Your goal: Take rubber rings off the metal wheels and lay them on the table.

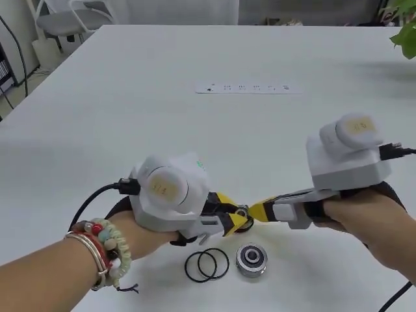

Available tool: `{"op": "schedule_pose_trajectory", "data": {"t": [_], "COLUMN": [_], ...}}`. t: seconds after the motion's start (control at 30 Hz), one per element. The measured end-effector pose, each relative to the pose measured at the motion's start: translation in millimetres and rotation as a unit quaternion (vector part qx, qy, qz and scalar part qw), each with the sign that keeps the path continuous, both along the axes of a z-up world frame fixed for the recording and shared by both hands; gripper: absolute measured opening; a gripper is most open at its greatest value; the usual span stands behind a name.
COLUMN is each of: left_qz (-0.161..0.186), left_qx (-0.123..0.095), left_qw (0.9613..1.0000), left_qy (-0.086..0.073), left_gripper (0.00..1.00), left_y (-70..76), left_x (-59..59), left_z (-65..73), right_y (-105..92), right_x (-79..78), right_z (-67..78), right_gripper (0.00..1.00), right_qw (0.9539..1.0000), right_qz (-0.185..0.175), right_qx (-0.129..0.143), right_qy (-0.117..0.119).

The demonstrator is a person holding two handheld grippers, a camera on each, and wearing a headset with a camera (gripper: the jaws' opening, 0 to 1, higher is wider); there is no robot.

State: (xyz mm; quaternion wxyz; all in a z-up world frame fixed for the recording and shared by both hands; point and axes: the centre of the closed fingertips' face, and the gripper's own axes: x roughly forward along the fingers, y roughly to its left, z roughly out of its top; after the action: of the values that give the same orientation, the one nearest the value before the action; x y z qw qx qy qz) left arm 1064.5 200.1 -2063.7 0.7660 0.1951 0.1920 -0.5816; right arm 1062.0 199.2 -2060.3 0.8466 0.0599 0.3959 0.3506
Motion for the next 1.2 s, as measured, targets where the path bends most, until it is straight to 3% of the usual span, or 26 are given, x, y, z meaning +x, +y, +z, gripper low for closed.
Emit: {"op": "schedule_pose_trajectory", "data": {"t": [0.67,0.7,0.73,0.77,0.83,0.93,1.03,1.2], "left_qz": [0.004,0.004,0.004,0.005,0.006,0.010,0.012,0.006], "left_qx": [-0.012,-0.012,-0.012,-0.013,-0.013,-0.013,-0.013,-0.004], "left_qw": [0.9999,0.9999,0.9999,0.9999,0.9999,0.9999,0.9998,0.9999], "left_qy": [0.003,0.003,0.003,0.003,0.004,0.005,0.005,-0.012], "left_gripper": [0.08,0.08,0.08,0.08,0.08,0.08,0.08,0.08], "left_y": [-0.4,-0.5,-0.6,-0.6,-0.6,-0.8,-0.8,-1.9], "left_x": [0.1,0.1,0.1,-0.1,-0.1,0.0,0.0,-0.8], "left_z": [0.5,0.6,0.6,0.6,0.8,0.8,1.0,2.0], "right_y": [2.3,4.1,13.5,14.0,5.7,11.0,5.8,0.3], "right_x": [2.2,0.7,-0.7,1.6,4.9,0.0,1.2,1.3], "right_z": [4.4,6.3,15.1,20.5,14.8,12.6,8.0,-2.0], "right_gripper": [0.00,0.00,0.00,0.00,0.00,0.00,0.00,0.00], "right_qw": [0.9999,0.9997,0.9982,0.9977,0.9995,0.9995,0.9998,1.0000], "right_qz": [0.000,0.006,0.012,0.002,0.004,0.006,0.001,-0.005], "right_qx": [0.014,0.022,0.058,0.068,0.022,0.029,0.019,0.001], "right_qy": [-0.007,-0.006,-0.008,-0.008,-0.022,-0.012,-0.011,-0.006]}}
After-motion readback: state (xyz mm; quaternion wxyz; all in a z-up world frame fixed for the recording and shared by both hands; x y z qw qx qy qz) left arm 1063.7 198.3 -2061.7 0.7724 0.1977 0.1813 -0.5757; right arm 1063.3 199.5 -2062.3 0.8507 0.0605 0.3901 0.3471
